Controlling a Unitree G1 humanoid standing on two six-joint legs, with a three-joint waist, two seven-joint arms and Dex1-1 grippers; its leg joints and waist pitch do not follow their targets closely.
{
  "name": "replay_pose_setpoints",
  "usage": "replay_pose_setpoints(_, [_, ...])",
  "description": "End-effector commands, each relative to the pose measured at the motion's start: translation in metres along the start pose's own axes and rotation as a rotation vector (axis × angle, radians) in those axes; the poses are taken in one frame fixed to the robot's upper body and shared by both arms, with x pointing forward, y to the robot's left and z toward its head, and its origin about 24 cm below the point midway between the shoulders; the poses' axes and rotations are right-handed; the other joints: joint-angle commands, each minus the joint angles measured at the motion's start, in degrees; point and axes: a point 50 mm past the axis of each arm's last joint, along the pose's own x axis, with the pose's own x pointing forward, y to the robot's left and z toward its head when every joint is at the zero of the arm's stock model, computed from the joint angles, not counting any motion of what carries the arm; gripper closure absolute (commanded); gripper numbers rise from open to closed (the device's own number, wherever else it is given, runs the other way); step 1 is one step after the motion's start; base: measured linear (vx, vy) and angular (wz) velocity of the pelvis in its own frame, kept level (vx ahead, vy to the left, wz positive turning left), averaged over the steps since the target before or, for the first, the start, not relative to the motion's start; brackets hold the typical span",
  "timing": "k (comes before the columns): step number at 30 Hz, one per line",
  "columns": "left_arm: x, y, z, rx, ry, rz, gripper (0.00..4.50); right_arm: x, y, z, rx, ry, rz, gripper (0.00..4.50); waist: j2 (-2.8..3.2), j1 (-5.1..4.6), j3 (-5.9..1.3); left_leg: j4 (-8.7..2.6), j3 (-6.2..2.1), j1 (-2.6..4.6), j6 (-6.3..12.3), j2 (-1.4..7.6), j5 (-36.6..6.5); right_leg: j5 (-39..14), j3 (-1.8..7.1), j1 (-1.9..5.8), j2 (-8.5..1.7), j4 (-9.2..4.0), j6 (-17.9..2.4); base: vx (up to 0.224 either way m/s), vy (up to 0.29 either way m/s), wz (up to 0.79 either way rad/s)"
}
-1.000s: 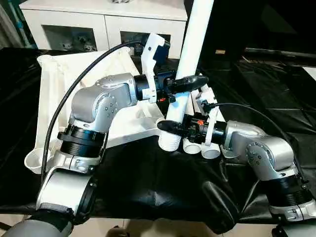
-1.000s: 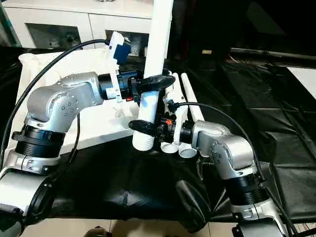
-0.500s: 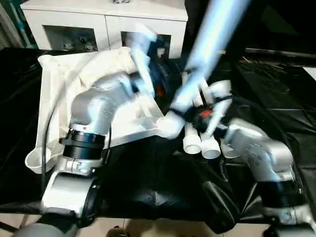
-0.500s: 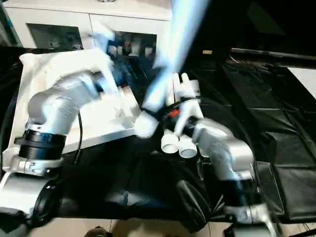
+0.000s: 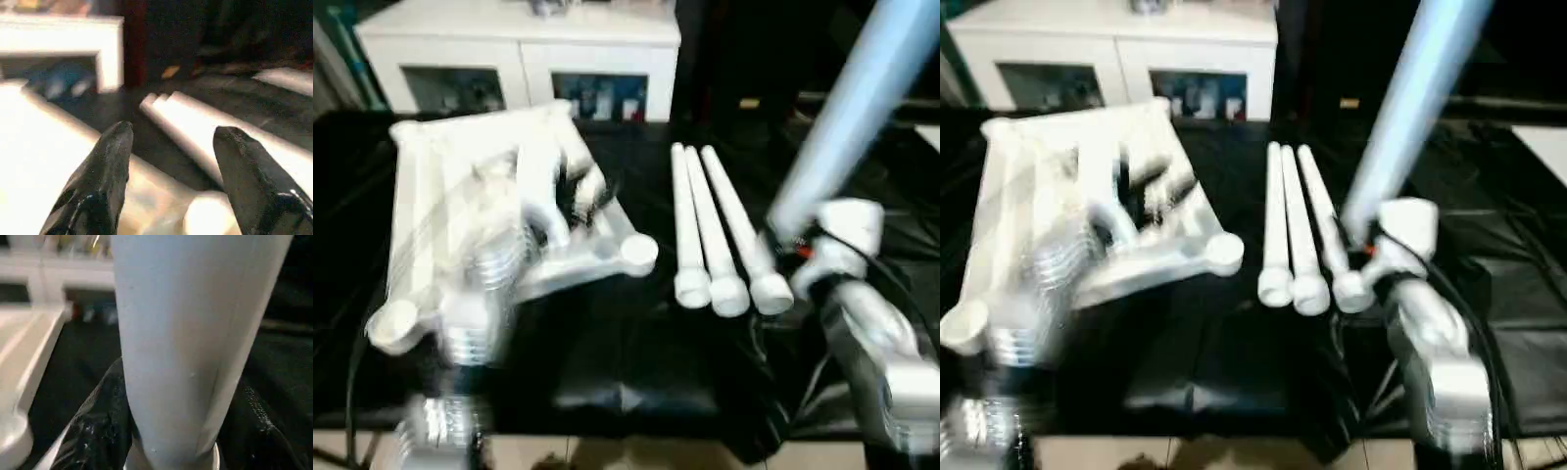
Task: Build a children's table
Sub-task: Insert table leg to table base
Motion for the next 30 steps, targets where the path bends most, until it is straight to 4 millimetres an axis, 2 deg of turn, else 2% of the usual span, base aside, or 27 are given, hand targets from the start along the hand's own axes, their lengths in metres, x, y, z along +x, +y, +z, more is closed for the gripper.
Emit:
replay_pose_setpoints(1, [-0.002, 0.002, 0.004, 0.074, -0.024, 0.046, 1.53, -0.004, 0.001, 0.001, 0.026, -0.013, -0.012, 2.62, -0.84, 0.92, -4.25, -2.12, 1.06, -1.14, 7.77, -1.42, -9.1, -30.9, 5.1, 4.46, -7.77, -6.33, 0.9, 0.0, 0.0, 0.0])
replay_pose_setpoints(3, [-0.006, 0.002, -0.002, 0.057, -0.015, 0.079, 1.53, -0.011, 0.004, -0.009, 0.063, 0.018, 0.0, 2.62, -1.81, 2.07, -3.76, 1.27, -0.37, -1.46, 10.97, -0.96, -7.2, -38.3, 8.56, 4.22, -12.83, -8.05, 0.1, -0.018, 0.068, 0.05])
replay_pose_setpoints(5, [-0.008, 0.003, -0.004, 0.05, -0.011, 0.107, 1.53, -0.015, 0.005, -0.015, 0.115, 0.027, 0.003, 2.62, -1.51, 2.5, -3.49, 1.62, -1.12, -1.69, 11.79, -0.74, -6.0, -40.0, 8.84, 4.0, -13.39, -8.38, -2.0, -0.037, 0.141, 0.05])
replay_pose_setpoints(6, [-0.008, 0.003, -0.004, 0.051, -0.012, 0.116, 1.53, -0.017, 0.005, -0.017, 0.136, 0.03, 0.003, 2.62, -0.89, 2.13, -3.21, 0.25, -1.07, -0.98, 12.91, -0.64, -7.0, -38.7, 7.7, 3.31, -11.93, -8.37, -3.8, -0.039, 0.167, 0.05])
replay_pose_setpoints(7, [-0.009, 0.004, -0.005, 0.052, -0.018, 0.128, 1.53, -0.018, 0.006, -0.02, 0.146, 0.027, -0.004, 2.62, -0.34, 1.16, -3.12, -1.63, -0.4, 0.12, 13.86, -0.86, -10.6, -36.6, 5.66, 2.69, -9.26, -7.74, -4.5, -0.039, 0.204, 0.08])
replay_pose_setpoints(9, [-0.01, 0.004, -0.005, 0.06, -0.023, 0.133, 1.53, -0.019, 0.007, -0.021, 0.153, 0.021, 0.005, 2.62, 0.64, -1.16, -3.45, -3.76, 1.09, 2.56, 15.39, -1.49, -18.0, -29.6, 2.4, 1.49, -4.99, -5.87, -3.6, -0.046, 0.216, 0.07])
replay_pose_setpoints(10, [-0.011, 0.003, -0.005, 0.067, -0.027, 0.138, 1.53, -0.018, 0.009, -0.021, 0.15, 0.017, 0.01, 2.62, 0.76, -2.1, -3.51, -4.4, 1.55, 3.34, 15.62, -1.62, -20.6, -26.9, 1.51, 0.81, -3.64, -5.21, -3.0, -0.064, 0.238, 0.09])
replay_pose_setpoints(11, [-0.012, 0.003, -0.006, 0.077, -0.026, 0.142, 1.53, -0.018, 0.01, -0.022, 0.149, 0.022, 0.018, 2.62, 0.96, -4.0, -3.07, -6.43, 2.47, 3.11, 14.93, -1.43, -27.8, -22.2, -0.6, 0.4, -1.79, -3.28, -2.0, -0.078, 0.227, 0.16])
replay_pose_setpoints(12, [-0.012, 0.003, -0.006, 0.091, -0.029, 0.144, 1.53, -0.018, 0.011, -0.023, 0.146, 0.027, 0.021, 2.62, 1.08, -4.93, -2.79, -8.58, 4.08, 2.1, 12.98, -0.91, -35.5, -17.5, -2.63, 0.9, -0.77, 0.18, -1.0, -0.078, 0.227, 0.16])
replay_pose_setpoints(13, [-0.012, 0.003, -0.006, 0.105, -0.029, 0.155, 1.53, -0.018, 0.012, -0.024, 0.147, 0.031, 0.023, 2.62, 0.9, -5.52, -2.73, -10.36, 4.57, 1.33, 11.52, 0.07, -40.5, -13.1, -3.55, 2.65, -1.2, 4.23, -0.4, -0.081, 0.172, 0.14])
replay_pose_setpoints(14, [-0.012, 0.003, -0.005, 0.125, -0.038, 0.168, 1.53, -0.017, 0.013, -0.025, 0.15, 0.034, 0.034, 2.62, 0.78, -5.38, -2.5, -11.01, 4.99, 0.66, 10.01, 0.41, -42.0, -12.5, -3.22, 3.4, -1.97, 4.38, -0.3, -0.084, 0.111, 0.16])
replay_pose_setpoints(15, [-0.012, 0.003, -0.005, 0.125, -0.038, 0.168, 1.53, -0.017, 0.013, -0.025, 0.15, 0.034, 0.034, 2.62, -0.37, -4.59, -2.33, -9.65, 6.11, 1.66, 3.81, -0.17, -42.8, -22.9, -0.46, 1.82, -4.6, -0.57, -0.8, -0.084, 0.111, 0.16])
replay_pose_setpoints(16, [-0.012, 0.003, -0.005, 0.137, -0.045, 0.177, 1.53, -0.017, 0.014, -0.025, 0.152, 0.034, 0.04, 2.62, -2.04, -4.78, -2.2, -4.36, 5.71, 3.73, 2.39, -1.39, -41.0, -34.7, 1.68, -0.99, -7.92, -5.85, -0.7, -0.061, 0.085, 0.25])
replay_pose_setpoints(17, [-0.012, 0.003, -0.005, 0.143, -0.039, 0.182, 1.53, -0.017, 0.016, -0.026, 0.152, 0.037, 0.051, 2.62, -3.36, -4.25, -2.26, 6.59, 0.3, 4.34, 5.74, -1.04, -25.1, -51.3, 7.43, -0.07, -17.96, -13.08, 0.9, 0.008, 0.143, -0.15])
replay_pose_setpoints(18, [-0.012, 0.003, -0.004, 0.157, -0.04, 0.19, 1.53, -0.017, 0.018, -0.026, 0.153, 0.037, 0.058, 2.62, -0.84, -4.71, -2.42, 4.71, -5.66, -1.03, 3.96, -1.64, -7.7, -44.3, 4.84, 5.48, -16.26, -8.28, -1.6, 0.008, 0.143, -0.15])
replay_pose_setpoints(19, [-0.012, 0.003, -0.004, 0.158, -0.037, 0.19, 1.53, -0.017, 0.019, -0.026, 0.156, 0.036, 0.062, 2.62, -0.38, -6.28, -1.33, -0.83, -5.28, -1.06, -0.01, -1.66, -16.0, -43.8, -0.62, 4.48, -9.04, -6.54, -0.8, -0.013, 0.147, -0.33])
replay_pose_setpoints(20, [-0.012, 0.003, -0.003, 0.156, -0.035, 0.193, 1.53, -0.017, 0.02, -0.026, 0.157, 0.037, 0.069, 2.62, 1.19, -7.84, -2.64, -5.19, -7.67, 2.2, -6.35, 2.15, -40.3, -24.1, -0.98, 2.5, -1.76, -2.76, 0.4, -0.08, 0.082, 0.03])
replay_pose_setpoints(21, [-0.011, 0.004, -0.003, 0.154, -0.035, 0.198, 1.53, -0.018, 0.021, -0.027, 0.157, 0.038, 0.074, 2.62, 3.6, -7.55, -2.4, -9.29, -9.5, 1.09, -8.81, 5.01, -50.0, -4.7, -0.22, 3.1, -1.18, 2.83, -0.9, -0.08, 0.082, 0.03])
replay_pose_setpoints(22, [-0.011, 0.004, -0.003, 0.153, -0.035, 0.201, 1.53, -0.018, 0.022, -0.027, 0.157, 0.039, 0.076, 2.62, 3.34, -7.91, -2.44, -9.47, -9.88, 1.22, -7.64, 5.96, -49.0, -1.2, -0.41, 2.69, -0.81, 3.83, -1.6, -0.078, 0.049, 0.09])
replay_pose_setpoints(23, [-0.011, 0.005, -0.002, 0.163, -0.035, 0.207, 1.53, -0.018, 0.022, -0.027, 0.157, 0.039, 0.079, 2.62, 4.07, -7.47, -2.11, -10.6, -9.1, 0.83, -6.67, 6.73, -46.9, -2.1, -0.95, 1.68, -0.35, 5.57, -2.2, -0.061, -0.012, 0.02])
replay_pose_setpoints(24, [-0.011, 0.005, -0.002, 0.163, -0.035, 0.207, 1.53, -0.018, 0.022, -0.027, 0.157, 0.039, 0.079, 2.62, 3.96, -7.73, -2.69, -10.2, -9.21, 1.99, -3.37, 6.89, -44.4, -4.7, -0.82, 1.72, -0.34, 5.57, -2.2, -0.061, -0.012, 0.02])
replay_pose_setpoints(25, [-0.01, 0.006, -0.002, 0.162, -0.039, 0.217, 1.53, -0.018, 0.023, -0.028, 0.157, 0.041, 0.082, 2.62, 3.21, -7.89, -3.21, -9.5, -9.32, 2.72, 1.17, 6.21, -40.7, -7.5, 0.29, 2.37, -0.9, 4.77, -1.8, -0.053, -0.072, -0.03])
replay_pose_setpoints(26, [-0.01, 0.007, -0.002, 0.161, -0.034, 0.223, 1.53, -0.018, 0.024, -0.028, 0.159, 0.041, 0.084, 2.62, 3.03, -7.71, -3.65, -8.94, -9.08, 3.1, 3.35, 5.32, -37.5, -8.2, 0.91, 2.81, -1.34, 3.81, -1.8, -0.056, -0.1, -0.07])
replay_pose_setpoints(27, [-0.009, 0.007, -0.002, 0.164, -0.032, 0.234, 1.53, -0.018, 0.024, -0.028, 0.16, 0.042, 0.086, 2.62, 1.26, -7.5, -3.98, -7.65, -8.67, 2.74, 7.28, 3.31, -29.4, -8.9, 2.77, 3.59, -3.09, 1.02, -3.1, -0.056, -0.1, -0.07])
replay_pose_setpoints(28, [-0.009, 0.008, -0.001, 0.161, -0.035, 0.237, 1.53, -0.018, 0.024, -0.028, 0.161, 0.043, 0.086, 2.62, 0.41, -7.17, -4.16, -6.1, -7.5, 1.32, 7.73, 1.17, -26.1, -10.3, 3.88, 4.59, -4.39, -1.33, -4.3, -0.078, -0.116, -0.13])
replay_pose_setpoints(29, [-0.008, 0.008, 0.0, 0.152, -0.033, 0.234, 1.53, -0.018, 0.024, -0.028, 0.164, 0.044, 0.088, 2.62, -2.16, -5.6, -4.23, -1.58, -3.42, -2.18, 7.43, -3.65, -15.8, -16.7, 5.41, 6.21, -9.01, -5.65, -4.9, -0.099, -0.121, -0.23])
replay_pose_setpoints(30, [-0.007, 0.008, 0.001, 0.158, -0.035, 0.23, 1.53, -0.018, 0.024, -0.029, 0.164, 0.046, 0.092, 2.62, -1.78, -2.83, -4.23, 1.22, -2.96, -2.13, 7.39, -3.3, -3.9, -24.7, 6.32, 5.3, -10.99, -6.37, 0.4, -0.099, -0.121, -0.23])
